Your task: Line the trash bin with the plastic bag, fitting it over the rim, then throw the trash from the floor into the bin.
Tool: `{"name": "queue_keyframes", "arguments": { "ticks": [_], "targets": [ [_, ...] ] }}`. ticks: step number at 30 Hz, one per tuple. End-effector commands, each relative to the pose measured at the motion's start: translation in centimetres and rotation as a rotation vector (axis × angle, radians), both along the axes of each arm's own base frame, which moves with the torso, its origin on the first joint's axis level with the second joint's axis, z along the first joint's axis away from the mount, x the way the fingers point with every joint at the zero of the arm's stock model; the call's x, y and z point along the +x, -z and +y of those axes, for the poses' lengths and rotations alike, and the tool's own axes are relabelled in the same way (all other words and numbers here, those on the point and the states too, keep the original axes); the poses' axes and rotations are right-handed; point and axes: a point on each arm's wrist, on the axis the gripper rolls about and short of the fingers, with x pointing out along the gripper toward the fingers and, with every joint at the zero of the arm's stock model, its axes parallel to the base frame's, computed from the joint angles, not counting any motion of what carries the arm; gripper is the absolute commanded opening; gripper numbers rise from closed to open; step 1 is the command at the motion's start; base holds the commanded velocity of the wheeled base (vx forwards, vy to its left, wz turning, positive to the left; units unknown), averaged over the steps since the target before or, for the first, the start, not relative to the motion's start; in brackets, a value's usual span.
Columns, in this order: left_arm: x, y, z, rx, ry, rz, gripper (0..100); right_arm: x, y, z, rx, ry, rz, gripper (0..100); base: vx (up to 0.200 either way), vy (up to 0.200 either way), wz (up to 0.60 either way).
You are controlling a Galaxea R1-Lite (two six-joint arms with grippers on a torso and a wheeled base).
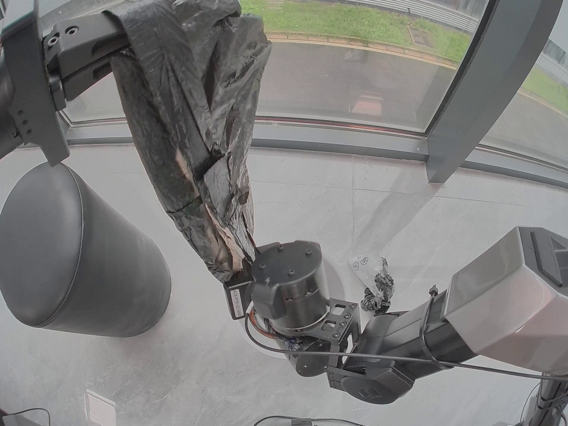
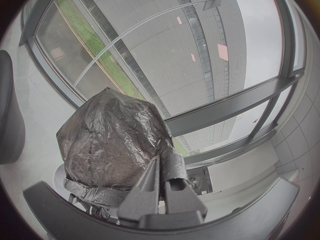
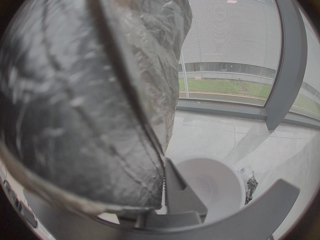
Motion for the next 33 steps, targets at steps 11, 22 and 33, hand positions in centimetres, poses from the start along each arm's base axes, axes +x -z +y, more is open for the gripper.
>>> {"name": "queue_keyframes", "arguments": {
  "ticks": [11,22,33],
  "targets": [
    [0.9,3.7,4.2,0.031,-0.060,0.067,0,-2.9,-4.6,-9.9,-0.125,-0.270,0.149,0,0.000,0.000,0.00],
    [4.0,8.8,7.0,0.071,-0.025,0.178,0,-3.1,-7.2,-14.4,-0.106,-0.560,0.410,0,0.000,0.000,0.00],
    [6.2,12.1,4.8,0.178,-0.141,0.301,0,-3.8,-10.3,-14.9,0.054,-0.565,0.675,0,0.000,0.000,0.00]
  ]
}}
